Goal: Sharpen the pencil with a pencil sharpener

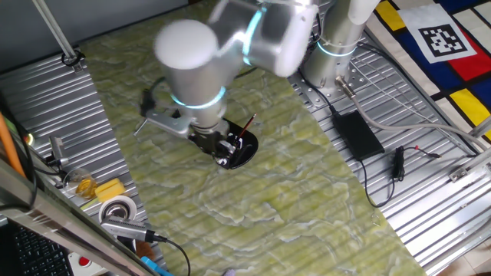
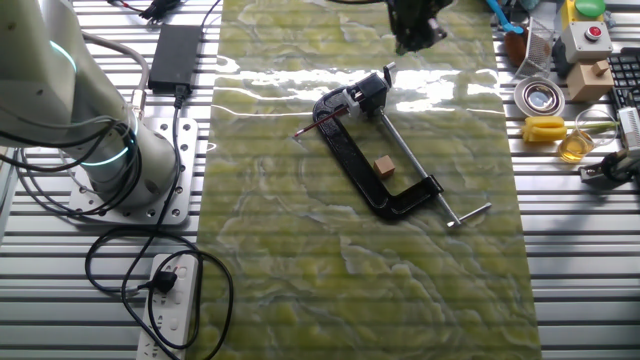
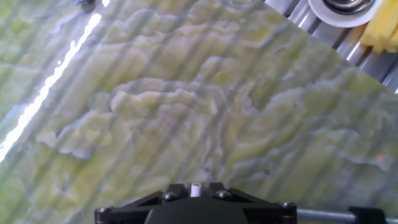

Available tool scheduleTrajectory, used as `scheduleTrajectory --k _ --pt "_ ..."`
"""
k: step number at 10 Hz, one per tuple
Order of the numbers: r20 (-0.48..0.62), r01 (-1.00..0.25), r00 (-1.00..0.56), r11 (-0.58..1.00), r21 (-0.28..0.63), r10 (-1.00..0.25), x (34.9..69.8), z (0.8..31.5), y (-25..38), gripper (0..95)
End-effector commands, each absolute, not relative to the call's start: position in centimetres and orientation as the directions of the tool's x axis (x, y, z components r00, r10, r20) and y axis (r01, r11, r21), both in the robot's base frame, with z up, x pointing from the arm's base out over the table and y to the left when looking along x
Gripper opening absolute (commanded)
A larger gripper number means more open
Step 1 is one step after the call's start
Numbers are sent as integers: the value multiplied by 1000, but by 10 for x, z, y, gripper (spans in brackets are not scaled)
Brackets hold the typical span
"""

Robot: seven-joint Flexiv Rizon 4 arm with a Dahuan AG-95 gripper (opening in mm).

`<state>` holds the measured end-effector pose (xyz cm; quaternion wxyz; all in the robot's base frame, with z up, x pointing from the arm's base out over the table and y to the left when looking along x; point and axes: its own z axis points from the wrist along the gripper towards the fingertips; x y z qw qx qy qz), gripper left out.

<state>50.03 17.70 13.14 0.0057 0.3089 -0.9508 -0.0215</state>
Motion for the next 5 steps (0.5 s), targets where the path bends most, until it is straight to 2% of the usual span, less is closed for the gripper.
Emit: scheduleTrajectory --k 1,5 --pt "-16 -650 -760 759 43 -650 497 125 180 190" --pt "-21 -671 -741 740 36 -671 499 114 179 190"
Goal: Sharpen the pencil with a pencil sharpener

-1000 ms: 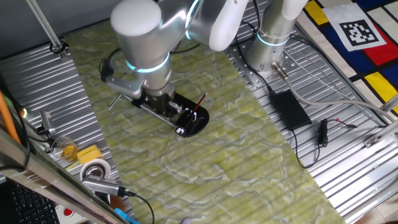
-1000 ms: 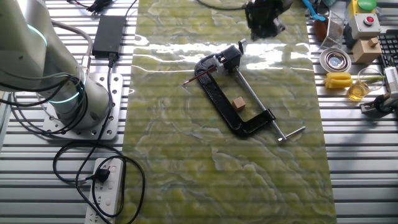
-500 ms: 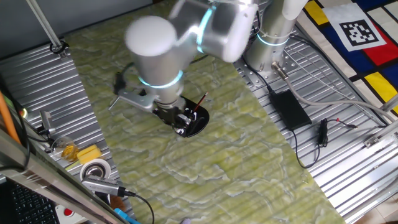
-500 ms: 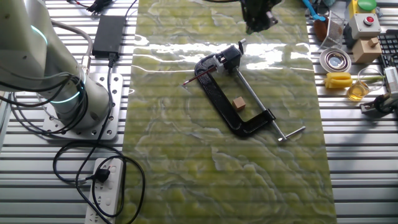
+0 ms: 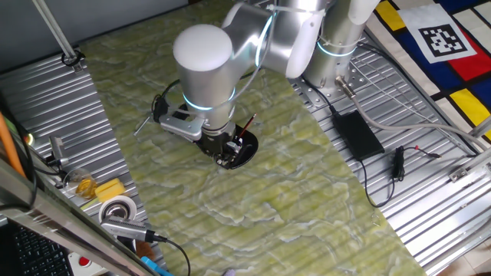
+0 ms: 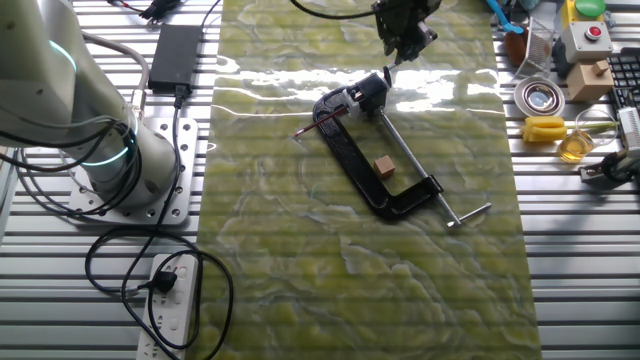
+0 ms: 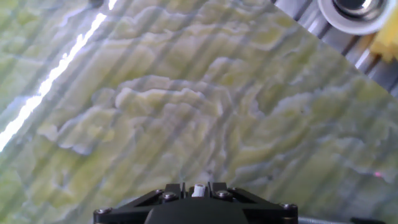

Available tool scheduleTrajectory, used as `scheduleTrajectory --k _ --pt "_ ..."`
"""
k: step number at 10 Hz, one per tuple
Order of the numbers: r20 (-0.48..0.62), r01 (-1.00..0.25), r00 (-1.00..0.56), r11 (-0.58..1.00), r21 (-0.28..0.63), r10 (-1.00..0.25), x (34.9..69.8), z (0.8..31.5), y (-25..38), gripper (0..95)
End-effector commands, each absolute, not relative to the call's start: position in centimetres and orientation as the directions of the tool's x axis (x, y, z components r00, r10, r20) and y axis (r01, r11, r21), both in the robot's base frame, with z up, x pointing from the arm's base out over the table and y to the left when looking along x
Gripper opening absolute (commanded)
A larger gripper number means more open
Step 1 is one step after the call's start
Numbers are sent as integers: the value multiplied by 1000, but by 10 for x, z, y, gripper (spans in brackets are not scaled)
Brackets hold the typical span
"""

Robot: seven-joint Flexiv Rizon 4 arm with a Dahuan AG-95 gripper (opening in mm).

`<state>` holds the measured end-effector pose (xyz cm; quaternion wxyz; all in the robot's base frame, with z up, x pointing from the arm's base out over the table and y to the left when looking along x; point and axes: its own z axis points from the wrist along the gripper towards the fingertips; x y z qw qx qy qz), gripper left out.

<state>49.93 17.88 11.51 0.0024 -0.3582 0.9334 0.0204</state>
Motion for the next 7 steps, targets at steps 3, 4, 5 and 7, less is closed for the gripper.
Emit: scheduleTrajectory --k 3,4,5,7 --pt "-22 -672 -740 740 34 -672 499 108 178 190" --pt "-23 -669 -743 742 33 -669 498 107 178 190" --pt "-24 -668 -744 743 33 -668 498 105 178 190" --pt "-27 -667 -745 745 32 -666 497 104 178 190"
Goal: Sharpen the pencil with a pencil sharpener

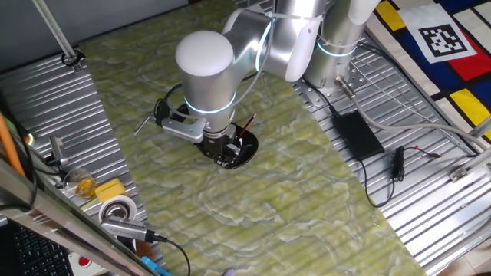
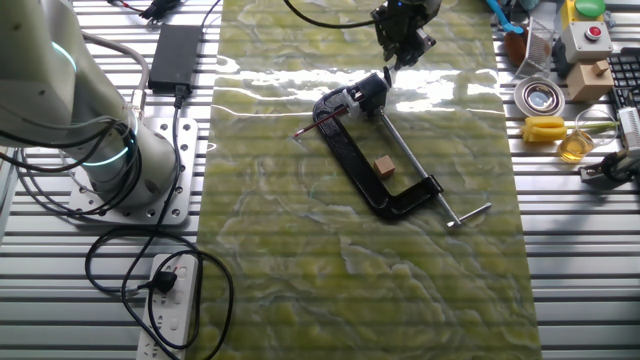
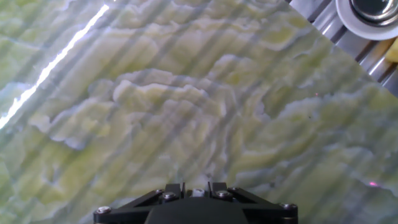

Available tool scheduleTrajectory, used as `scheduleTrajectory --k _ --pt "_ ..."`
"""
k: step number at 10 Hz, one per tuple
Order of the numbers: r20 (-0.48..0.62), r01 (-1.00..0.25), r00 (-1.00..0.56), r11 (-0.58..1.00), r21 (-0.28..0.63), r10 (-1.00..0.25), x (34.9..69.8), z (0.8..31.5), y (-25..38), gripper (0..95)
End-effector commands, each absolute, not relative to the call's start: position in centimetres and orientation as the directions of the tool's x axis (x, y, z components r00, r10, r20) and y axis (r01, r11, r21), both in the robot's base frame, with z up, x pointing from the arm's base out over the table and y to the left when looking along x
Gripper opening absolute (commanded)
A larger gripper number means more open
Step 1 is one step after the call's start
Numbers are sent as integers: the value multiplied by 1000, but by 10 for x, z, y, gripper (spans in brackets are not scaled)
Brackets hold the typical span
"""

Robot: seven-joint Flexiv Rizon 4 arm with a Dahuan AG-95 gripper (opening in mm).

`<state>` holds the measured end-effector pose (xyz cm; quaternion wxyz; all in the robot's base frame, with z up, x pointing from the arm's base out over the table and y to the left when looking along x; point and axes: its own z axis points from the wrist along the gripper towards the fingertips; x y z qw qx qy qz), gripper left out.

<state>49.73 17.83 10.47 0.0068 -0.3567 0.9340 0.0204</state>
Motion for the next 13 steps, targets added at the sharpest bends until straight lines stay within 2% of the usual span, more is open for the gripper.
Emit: scheduleTrajectory --k 1,11,12,13 --pt "-28 -667 -745 745 31 -666 497 104 178 190" --pt "-32 -635 -773 772 32 -634 497 98 180 190" --pt "-32 -630 -777 776 32 -629 497 98 180 0" --pt "-32 -624 -781 781 33 -623 497 98 181 0"
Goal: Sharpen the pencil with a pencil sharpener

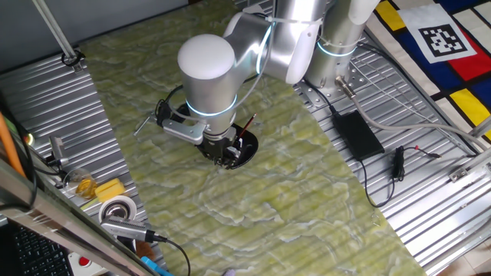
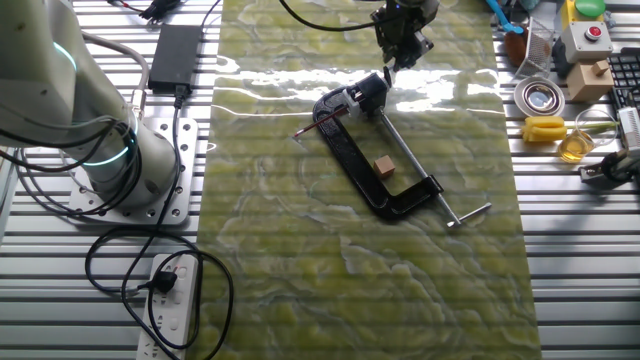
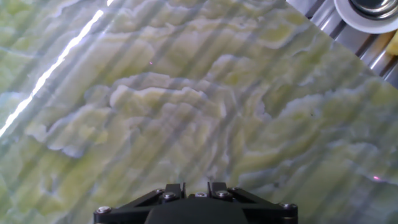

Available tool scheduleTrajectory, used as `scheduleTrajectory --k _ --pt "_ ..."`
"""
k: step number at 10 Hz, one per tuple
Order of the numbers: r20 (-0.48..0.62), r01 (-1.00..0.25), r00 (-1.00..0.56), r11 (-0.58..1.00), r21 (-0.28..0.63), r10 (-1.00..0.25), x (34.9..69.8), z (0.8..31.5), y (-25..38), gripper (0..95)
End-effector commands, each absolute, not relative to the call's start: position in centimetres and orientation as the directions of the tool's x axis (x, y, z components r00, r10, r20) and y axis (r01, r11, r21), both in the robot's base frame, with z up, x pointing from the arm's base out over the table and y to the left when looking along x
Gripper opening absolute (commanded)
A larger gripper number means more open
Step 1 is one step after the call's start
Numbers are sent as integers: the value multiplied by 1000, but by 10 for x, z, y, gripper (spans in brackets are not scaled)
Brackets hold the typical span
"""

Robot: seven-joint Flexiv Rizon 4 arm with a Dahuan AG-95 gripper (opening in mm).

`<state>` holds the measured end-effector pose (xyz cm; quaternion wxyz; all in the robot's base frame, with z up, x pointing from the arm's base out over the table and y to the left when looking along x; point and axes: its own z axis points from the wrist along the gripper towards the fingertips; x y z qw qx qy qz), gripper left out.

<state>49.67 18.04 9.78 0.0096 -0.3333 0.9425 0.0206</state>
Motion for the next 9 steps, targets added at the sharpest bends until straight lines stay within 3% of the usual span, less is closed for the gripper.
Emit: scheduleTrajectory --k 1,9 --pt "-32 -622 -783 782 35 -621 497 98 181 0" --pt "-29 -615 -788 787 36 -615 497 93 188 0"
